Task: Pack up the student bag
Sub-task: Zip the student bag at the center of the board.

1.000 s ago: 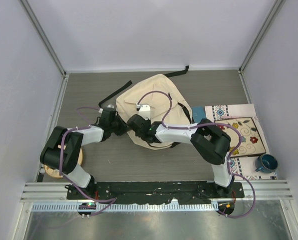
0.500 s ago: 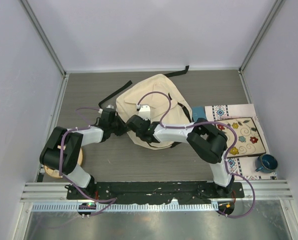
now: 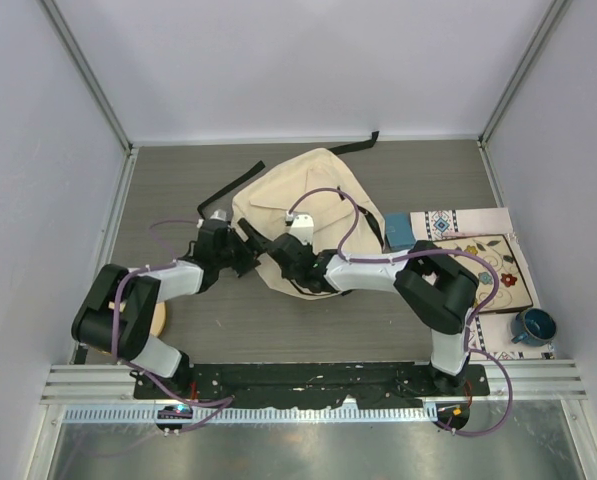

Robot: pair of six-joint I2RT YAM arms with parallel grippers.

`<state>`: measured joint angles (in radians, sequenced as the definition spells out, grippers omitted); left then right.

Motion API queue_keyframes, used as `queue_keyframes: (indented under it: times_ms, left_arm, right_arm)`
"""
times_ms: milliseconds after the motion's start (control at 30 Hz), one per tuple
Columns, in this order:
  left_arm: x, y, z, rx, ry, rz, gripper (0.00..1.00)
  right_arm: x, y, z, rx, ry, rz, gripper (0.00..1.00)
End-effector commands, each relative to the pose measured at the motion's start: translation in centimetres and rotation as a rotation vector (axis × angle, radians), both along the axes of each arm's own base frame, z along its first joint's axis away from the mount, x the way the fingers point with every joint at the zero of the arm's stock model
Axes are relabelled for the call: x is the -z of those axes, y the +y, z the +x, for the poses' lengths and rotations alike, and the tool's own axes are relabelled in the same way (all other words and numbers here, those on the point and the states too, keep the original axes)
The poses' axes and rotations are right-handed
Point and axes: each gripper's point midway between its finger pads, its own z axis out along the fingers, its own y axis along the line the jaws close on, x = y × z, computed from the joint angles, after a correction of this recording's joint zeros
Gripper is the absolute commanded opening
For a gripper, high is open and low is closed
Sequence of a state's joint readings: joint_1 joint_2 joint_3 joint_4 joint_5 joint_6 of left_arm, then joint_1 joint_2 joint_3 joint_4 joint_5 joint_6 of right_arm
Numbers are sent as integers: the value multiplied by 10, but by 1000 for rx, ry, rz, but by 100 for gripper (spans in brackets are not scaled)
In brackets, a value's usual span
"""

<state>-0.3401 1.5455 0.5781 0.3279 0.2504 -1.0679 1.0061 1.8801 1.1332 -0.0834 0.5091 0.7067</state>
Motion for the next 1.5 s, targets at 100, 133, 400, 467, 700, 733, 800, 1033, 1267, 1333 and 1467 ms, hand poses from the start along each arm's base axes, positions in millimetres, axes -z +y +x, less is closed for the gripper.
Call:
queue_keyframes:
  times_ms: [100, 133, 400, 467, 700, 733, 800, 1033, 1267, 1333, 1467]
  left_arm:
    - [24, 53, -42, -155, 120, 198, 94]
    - [18, 61, -40, -189, 93, 217, 98]
    - [29, 46, -24, -172, 92, 162, 100]
    - [38, 35, -20, -150, 106, 109, 100]
    - [39, 14, 4, -148, 71, -3, 62]
    - [41, 14, 5, -151, 73, -3, 53]
    - [46, 15, 3, -154, 84, 1, 29]
    - [59, 22, 0, -163, 125, 21, 0]
    - [56, 45, 5, -174, 131, 25, 0]
    - [57, 55, 6, -178, 136, 51, 0]
    - [52, 67, 8, -176, 139, 73, 0]
  right_arm:
    - [-20, 7, -1, -9, -19, 67, 1]
    - [-20, 7, -2, -10, -18, 71, 1]
    - [-31, 10, -5, -25, -25, 121, 1]
    - [-32, 11, -7, -32, -22, 131, 1]
    - [-36, 12, -16, -50, -16, 155, 1]
    - [-37, 12, -17, -53, -14, 157, 1]
    - [-36, 11, -20, -61, -8, 158, 1]
    - [-51, 0, -32, -71, -41, 206, 1]
    - [-54, -31, -58, -96, -43, 231, 1]
    - [-63, -36, -64, -102, -57, 251, 1]
    - [-60, -51, -75, -115, -54, 251, 1]
